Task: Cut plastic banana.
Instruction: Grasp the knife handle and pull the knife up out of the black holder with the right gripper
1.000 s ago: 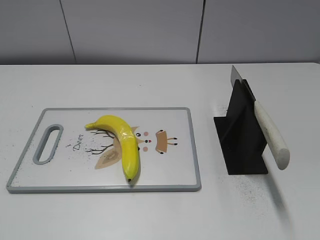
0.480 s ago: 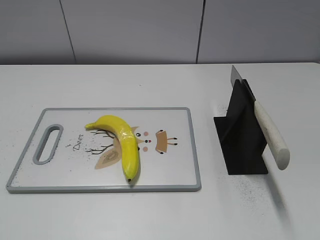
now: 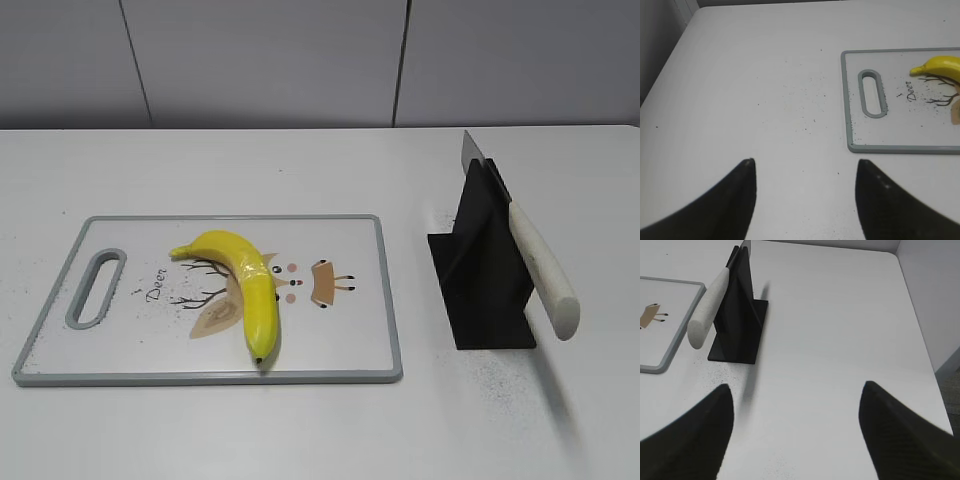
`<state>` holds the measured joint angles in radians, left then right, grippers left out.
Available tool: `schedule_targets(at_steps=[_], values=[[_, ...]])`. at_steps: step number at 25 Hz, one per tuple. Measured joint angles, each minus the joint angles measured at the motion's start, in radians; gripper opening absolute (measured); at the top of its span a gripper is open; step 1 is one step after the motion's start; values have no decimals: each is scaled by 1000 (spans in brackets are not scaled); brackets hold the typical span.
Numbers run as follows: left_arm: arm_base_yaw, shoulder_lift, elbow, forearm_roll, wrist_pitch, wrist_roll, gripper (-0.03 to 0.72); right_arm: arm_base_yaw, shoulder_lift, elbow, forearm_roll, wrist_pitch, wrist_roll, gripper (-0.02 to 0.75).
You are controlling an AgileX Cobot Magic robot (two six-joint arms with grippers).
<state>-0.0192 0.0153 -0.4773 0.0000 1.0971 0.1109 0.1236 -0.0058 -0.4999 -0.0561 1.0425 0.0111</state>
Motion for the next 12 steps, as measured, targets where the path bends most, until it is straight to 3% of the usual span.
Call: schedule_targets(at_steps=[12], values=[[0,0,0,0,0,0,585,0,40,-15,-25,-2,0,592]])
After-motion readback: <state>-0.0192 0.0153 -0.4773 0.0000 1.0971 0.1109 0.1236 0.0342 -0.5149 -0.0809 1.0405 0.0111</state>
